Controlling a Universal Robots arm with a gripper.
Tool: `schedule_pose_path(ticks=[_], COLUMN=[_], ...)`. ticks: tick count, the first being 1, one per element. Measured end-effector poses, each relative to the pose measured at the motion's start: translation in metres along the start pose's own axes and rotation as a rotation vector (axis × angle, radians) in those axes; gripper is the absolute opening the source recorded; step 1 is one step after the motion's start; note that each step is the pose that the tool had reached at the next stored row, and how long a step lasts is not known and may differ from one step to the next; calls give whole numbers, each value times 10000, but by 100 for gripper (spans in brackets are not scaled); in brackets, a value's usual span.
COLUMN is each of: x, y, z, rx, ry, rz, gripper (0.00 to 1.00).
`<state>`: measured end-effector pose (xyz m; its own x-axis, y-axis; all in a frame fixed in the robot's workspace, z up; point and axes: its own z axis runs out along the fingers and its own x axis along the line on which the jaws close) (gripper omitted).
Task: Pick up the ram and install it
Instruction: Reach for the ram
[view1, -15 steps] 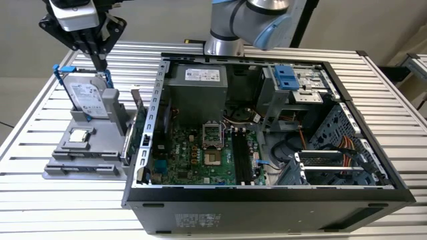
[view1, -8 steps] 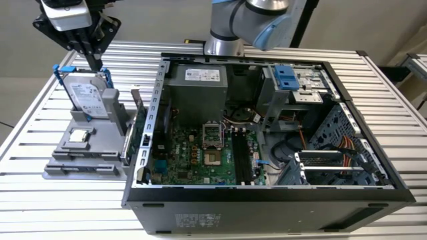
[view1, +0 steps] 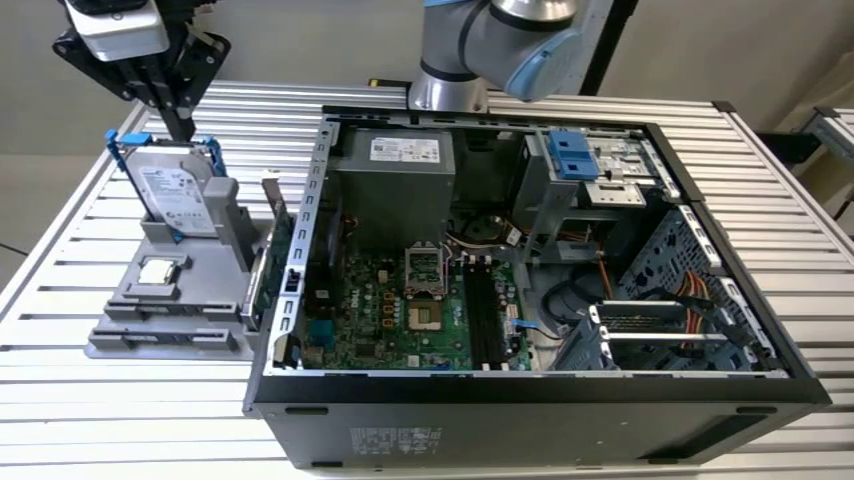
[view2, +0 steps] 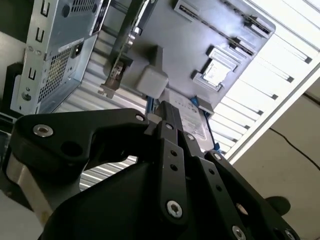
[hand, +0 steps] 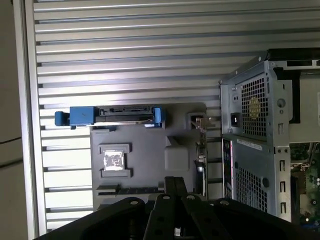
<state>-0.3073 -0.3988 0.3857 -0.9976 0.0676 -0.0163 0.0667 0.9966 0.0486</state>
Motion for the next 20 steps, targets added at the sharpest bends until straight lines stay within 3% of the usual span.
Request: schedule_pose_path(ticks=[20], x=[219], y=[-14], z=[-4], rx=[1], ry=[5], rz=[-33], gripper=[0])
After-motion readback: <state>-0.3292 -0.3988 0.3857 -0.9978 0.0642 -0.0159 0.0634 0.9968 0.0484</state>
